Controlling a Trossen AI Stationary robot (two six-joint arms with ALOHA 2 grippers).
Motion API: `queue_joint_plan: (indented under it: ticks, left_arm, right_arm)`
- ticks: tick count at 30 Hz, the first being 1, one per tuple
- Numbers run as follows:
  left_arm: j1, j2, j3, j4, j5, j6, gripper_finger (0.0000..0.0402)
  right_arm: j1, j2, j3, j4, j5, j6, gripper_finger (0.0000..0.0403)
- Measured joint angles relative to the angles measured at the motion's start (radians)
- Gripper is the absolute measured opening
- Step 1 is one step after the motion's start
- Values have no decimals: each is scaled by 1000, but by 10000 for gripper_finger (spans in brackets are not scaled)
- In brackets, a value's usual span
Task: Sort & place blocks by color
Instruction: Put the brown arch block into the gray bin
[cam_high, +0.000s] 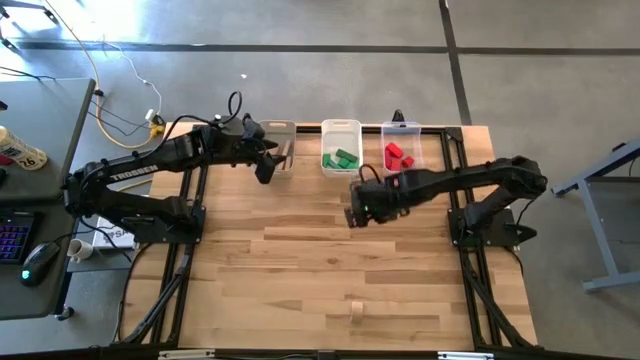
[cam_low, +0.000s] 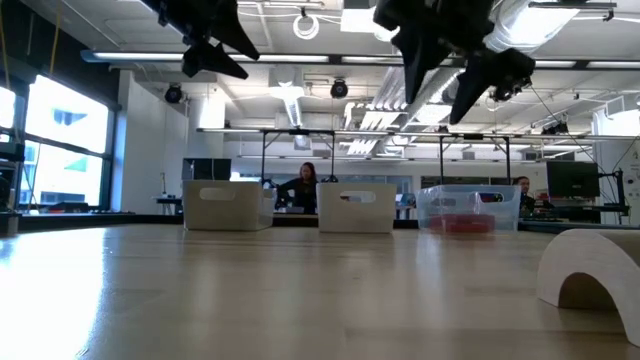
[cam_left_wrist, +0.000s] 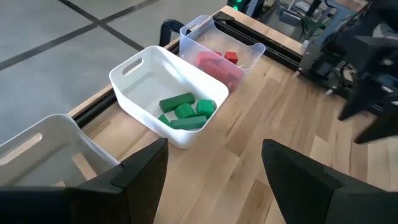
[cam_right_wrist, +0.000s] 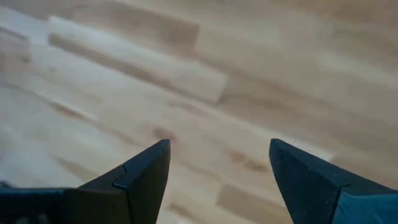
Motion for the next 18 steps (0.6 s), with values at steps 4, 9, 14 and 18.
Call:
queue_joint_plan:
  ticks: [4, 9, 14, 18]
  left_arm:
    - [-14, 0, 0, 0, 0, 0, 245]
    - [-30, 0, 0, 0, -8, -1, 245]
    - [-48, 0, 0, 0, -8, -51, 245]
    - [-69, 0, 0, -8, -8, -53, 245]
  right_arm:
    - [95, 0, 0, 62, 38, 131, 261]
    - [204, 0, 0, 135, 94, 236, 261]
    - [302, 0, -1, 234, 156, 290, 261]
    - [368, 0, -1, 354, 260, 302, 261]
